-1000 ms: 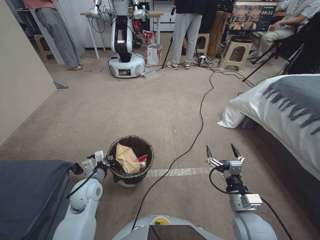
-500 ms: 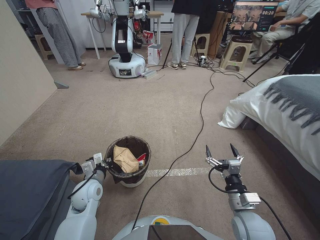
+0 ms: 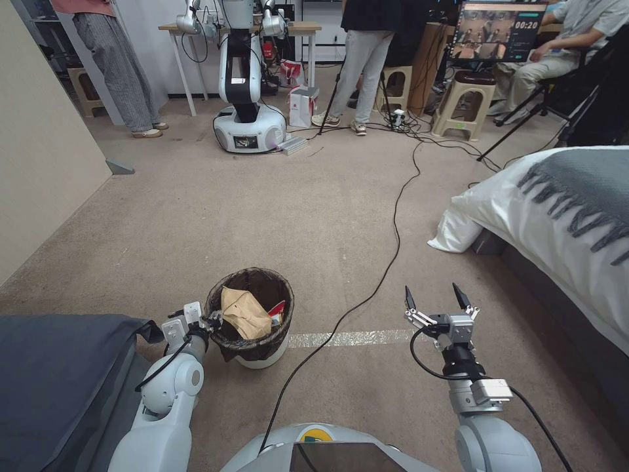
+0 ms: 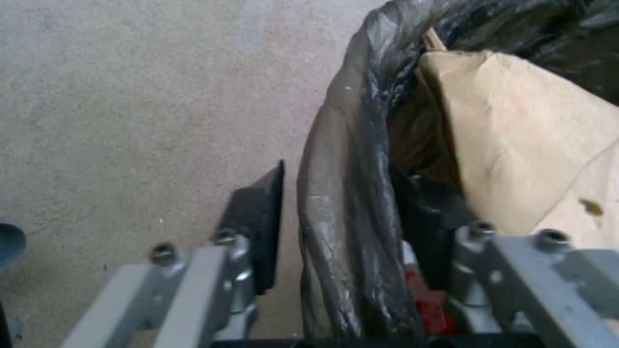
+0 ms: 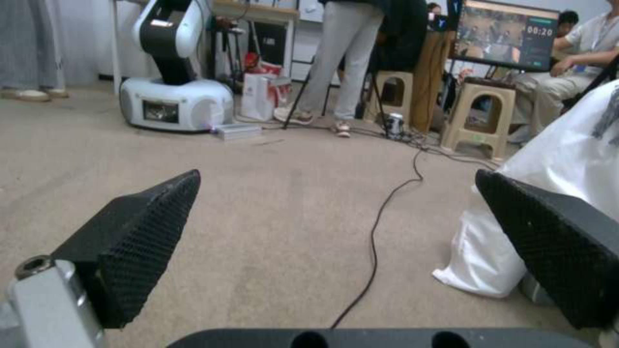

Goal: Pick up the trash bin, then pick up the garbage from the floor and place it into the trash bin.

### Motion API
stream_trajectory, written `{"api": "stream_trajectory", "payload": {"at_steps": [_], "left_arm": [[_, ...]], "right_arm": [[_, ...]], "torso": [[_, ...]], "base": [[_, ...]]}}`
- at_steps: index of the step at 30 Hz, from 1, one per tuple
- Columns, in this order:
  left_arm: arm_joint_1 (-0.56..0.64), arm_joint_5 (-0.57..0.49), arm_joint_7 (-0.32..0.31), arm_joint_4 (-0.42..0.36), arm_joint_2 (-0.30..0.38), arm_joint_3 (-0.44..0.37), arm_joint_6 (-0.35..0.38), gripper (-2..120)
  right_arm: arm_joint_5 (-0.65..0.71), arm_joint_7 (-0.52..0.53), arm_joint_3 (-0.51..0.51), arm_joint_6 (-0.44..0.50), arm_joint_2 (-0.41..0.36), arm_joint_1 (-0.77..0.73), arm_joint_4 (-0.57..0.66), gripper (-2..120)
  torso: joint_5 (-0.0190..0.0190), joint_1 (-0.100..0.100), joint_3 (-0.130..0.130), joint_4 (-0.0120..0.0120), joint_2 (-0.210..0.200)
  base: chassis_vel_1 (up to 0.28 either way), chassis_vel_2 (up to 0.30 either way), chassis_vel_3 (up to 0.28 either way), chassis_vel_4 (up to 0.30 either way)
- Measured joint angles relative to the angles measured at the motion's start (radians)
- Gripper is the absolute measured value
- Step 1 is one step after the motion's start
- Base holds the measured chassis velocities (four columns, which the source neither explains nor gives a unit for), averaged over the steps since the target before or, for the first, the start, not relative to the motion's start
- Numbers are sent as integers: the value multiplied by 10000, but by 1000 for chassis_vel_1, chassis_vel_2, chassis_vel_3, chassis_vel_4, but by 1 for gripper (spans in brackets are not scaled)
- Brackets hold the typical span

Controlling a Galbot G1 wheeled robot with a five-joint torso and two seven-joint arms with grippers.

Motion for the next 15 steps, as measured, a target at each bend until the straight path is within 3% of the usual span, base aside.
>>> {"api": "stream_trajectory", "payload": {"at_steps": [10,15], "left_arm": [[48,80,-12,-320,15,-12,3,87],[130,95,-12,-668,34,-15,72,99]], "right_arm": [[6,0,-7,0,2,1,6,100],[18,4,0,-2,4,0,20,100]], "torso": [[4,0,0,2,0],[5,0,0,3,0]], "base": [[0,0,0,0],[0,0,0,0]]}}
